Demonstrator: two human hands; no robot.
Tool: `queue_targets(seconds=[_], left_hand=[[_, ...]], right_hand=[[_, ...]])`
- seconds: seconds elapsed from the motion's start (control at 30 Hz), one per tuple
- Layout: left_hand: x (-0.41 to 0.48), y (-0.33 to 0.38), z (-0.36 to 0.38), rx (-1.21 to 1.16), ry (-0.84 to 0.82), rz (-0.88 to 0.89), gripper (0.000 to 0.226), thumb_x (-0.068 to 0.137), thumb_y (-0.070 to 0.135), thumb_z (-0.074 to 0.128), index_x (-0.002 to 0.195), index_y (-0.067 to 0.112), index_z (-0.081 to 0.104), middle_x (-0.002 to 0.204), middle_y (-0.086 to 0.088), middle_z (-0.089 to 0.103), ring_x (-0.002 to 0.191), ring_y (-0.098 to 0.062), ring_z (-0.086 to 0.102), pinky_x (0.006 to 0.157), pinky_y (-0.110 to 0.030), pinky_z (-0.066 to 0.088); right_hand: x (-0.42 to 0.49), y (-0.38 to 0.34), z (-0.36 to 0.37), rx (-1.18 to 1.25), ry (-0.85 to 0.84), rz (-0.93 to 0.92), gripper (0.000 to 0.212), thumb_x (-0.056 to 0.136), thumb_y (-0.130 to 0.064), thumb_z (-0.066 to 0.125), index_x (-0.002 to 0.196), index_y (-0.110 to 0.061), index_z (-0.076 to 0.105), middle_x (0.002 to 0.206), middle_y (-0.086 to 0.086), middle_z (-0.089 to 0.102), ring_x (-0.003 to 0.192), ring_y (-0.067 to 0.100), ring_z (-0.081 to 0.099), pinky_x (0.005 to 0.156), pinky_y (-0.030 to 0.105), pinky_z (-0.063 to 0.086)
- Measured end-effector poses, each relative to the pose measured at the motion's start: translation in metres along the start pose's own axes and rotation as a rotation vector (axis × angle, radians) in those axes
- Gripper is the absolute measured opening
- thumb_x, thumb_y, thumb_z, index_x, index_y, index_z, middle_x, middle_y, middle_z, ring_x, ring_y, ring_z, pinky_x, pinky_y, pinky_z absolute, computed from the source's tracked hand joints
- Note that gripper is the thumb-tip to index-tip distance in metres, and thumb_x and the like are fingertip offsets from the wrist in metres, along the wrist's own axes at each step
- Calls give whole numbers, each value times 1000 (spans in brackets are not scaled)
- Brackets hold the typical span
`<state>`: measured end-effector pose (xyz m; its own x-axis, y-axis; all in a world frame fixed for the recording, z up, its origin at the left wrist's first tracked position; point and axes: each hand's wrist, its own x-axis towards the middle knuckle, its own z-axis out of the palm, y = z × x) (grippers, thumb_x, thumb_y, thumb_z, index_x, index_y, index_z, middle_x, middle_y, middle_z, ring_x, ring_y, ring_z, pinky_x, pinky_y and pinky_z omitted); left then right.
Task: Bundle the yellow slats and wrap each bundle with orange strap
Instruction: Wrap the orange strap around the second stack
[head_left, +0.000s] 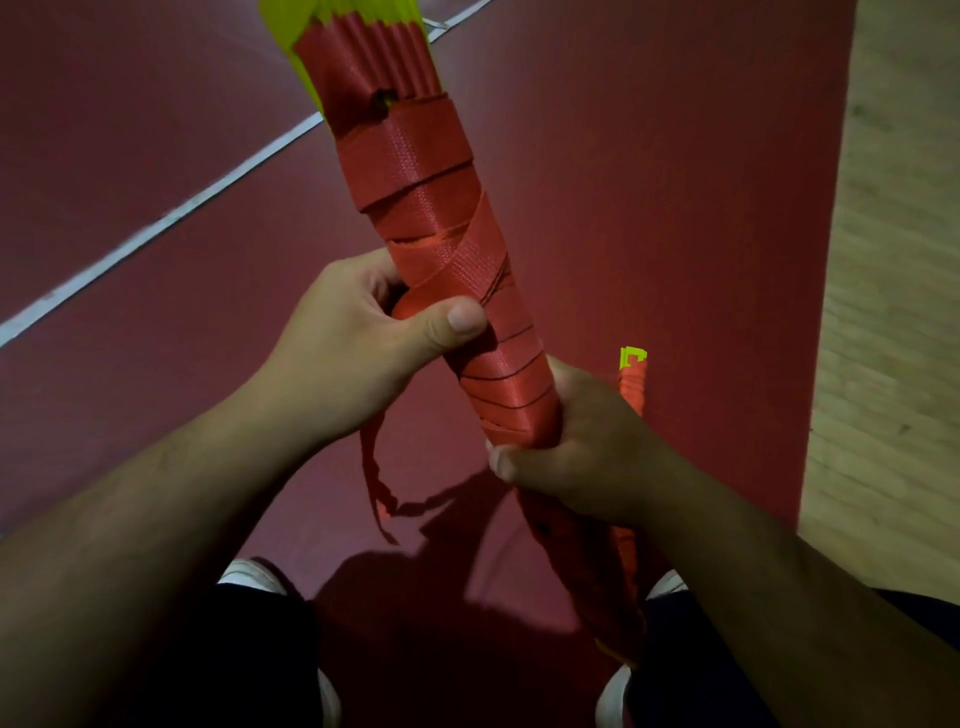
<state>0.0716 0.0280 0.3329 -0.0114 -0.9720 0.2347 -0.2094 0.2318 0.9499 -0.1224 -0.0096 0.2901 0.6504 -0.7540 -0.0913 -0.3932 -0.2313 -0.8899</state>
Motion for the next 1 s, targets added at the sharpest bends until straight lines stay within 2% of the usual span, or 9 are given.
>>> queue_targets(seconds=[0.07,0.23,0.47,0.6,0.8,1.0], left_hand=[[-1,-2,0,-31,-62,-14,37,81,48,61,103,19,66,94,14,73,90,-2,69,79,-16,51],[-2,-4,-2,-55,-108,-28,30,79,25,67,105,11,65,97,6,73,94,-9,70,82,-19,51],[1,-5,-6,-61,-142,-10,48,75,41,70,106,5,66,101,3,73,98,-16,71,86,-24,51],[1,-6,-5,-64,-131,-13,49,77,46,69,106,7,67,101,4,73,98,-14,70,86,-24,51],[1,-5,-3,-64,-123,-17,35,79,29,64,104,5,66,98,3,73,95,-12,71,83,-22,51],[-1,-9,-1,-43,-118,-42,48,78,53,68,104,13,68,98,5,73,94,-12,70,83,-21,51]], right_hand=[[0,1,1,2,-6,1,29,63,-20,71,87,-25,56,78,6,66,70,31,62,65,51,52],[0,5,3,-10,11,12,30,62,-21,72,87,-26,58,79,4,68,72,29,64,67,51,53],[2,4,5,26,-28,-7,23,62,-17,70,82,-21,59,74,8,66,68,35,62,62,53,51],[1,3,5,32,-24,-3,22,62,-16,71,81,-19,60,74,9,68,69,35,63,63,54,52],[1,3,3,19,-37,-7,22,62,-16,71,82,-20,61,75,8,67,70,32,64,65,52,52],[0,7,4,3,-43,17,21,63,-18,71,81,-20,61,74,7,67,69,31,64,65,52,52]])
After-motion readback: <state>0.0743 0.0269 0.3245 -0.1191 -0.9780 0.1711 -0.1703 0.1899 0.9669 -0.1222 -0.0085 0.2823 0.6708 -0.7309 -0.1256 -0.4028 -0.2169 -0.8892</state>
